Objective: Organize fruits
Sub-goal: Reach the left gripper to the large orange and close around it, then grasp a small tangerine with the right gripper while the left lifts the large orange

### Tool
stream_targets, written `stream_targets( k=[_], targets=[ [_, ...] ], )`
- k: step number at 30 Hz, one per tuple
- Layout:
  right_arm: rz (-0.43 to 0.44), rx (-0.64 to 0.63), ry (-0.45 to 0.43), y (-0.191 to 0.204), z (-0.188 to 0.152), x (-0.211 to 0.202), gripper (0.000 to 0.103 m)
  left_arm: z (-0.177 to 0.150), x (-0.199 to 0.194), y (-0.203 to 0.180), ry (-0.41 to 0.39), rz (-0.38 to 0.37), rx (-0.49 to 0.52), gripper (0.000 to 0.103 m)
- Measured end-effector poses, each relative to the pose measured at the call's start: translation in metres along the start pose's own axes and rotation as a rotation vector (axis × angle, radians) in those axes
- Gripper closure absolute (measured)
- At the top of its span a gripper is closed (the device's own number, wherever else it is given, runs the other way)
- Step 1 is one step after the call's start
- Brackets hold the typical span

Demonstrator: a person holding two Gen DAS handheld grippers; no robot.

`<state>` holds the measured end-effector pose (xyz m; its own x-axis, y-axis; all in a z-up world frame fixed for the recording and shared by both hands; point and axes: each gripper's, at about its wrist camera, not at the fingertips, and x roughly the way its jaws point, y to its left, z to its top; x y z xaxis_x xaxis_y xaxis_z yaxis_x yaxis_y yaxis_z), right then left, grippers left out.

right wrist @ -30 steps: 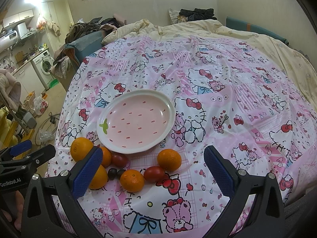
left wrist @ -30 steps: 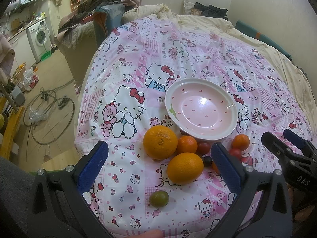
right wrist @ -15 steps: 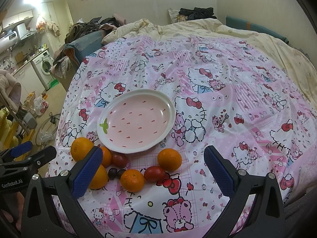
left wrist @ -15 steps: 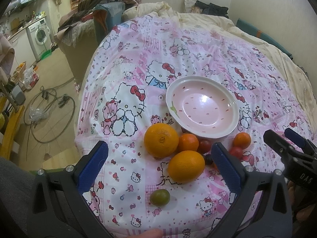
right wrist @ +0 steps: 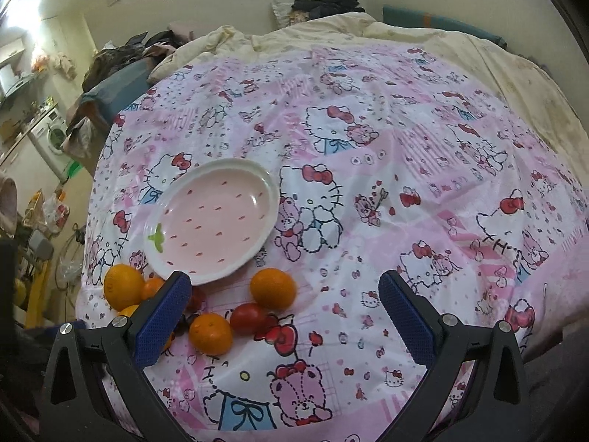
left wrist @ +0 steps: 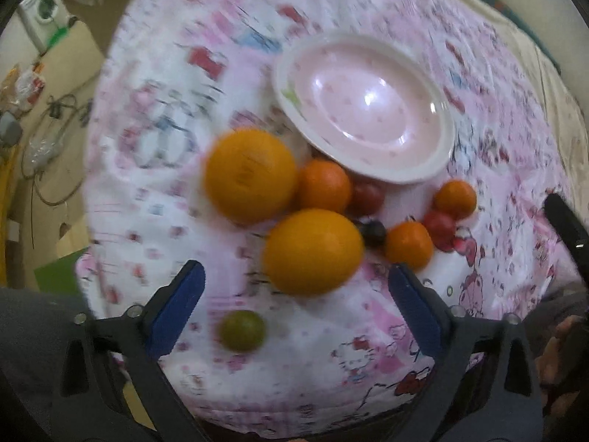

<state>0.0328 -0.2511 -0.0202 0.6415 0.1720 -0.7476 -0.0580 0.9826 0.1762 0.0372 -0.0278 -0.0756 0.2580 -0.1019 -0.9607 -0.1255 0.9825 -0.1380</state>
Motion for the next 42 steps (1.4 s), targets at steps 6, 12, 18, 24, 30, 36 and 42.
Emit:
stream_targets(
  k=[6, 12, 18, 24, 30, 36, 42],
  targets=[
    [0.009, 0.034, 0.015, -0.009, 0.000, 0.000, 0.000, 0.001, 0.015, -0.011, 0.018, 0.042, 0.013, 0.018],
    [0.024, 0.043, 0.027, -0.008, 0.000, 0.003, 0.000, 0.005, 0.019, -0.005, 0.021, 0.052, 0.001, 0.030],
    [0.016, 0.026, 0.028, -0.004, -0.001, 0.005, 0.000, 0.007, 0.025, -0.006, 0.050, 0.021, -0.010, 0.043],
    [0.008, 0.023, 0.056, -0.005, -0.005, 0.012, 0.000, 0.005, 0.022, -0.012, 0.039, 0.037, 0.008, 0.045],
    [0.064, 0.124, 0.130, -0.022, 0.001, 0.024, 0.000, 0.002, 0.018, -0.008, 0.039, 0.029, -0.001, 0.046],
    [0.212, 0.268, 0.300, -0.042, 0.014, 0.062, 0.000, 0.002, 0.010, -0.004, 0.019, 0.013, -0.012, 0.046],
    [0.233, 0.268, 0.414, -0.034, 0.010, 0.101, 0.023, 0.005, 0.005, -0.009, -0.002, 0.011, 0.006, 0.046]
  ],
)
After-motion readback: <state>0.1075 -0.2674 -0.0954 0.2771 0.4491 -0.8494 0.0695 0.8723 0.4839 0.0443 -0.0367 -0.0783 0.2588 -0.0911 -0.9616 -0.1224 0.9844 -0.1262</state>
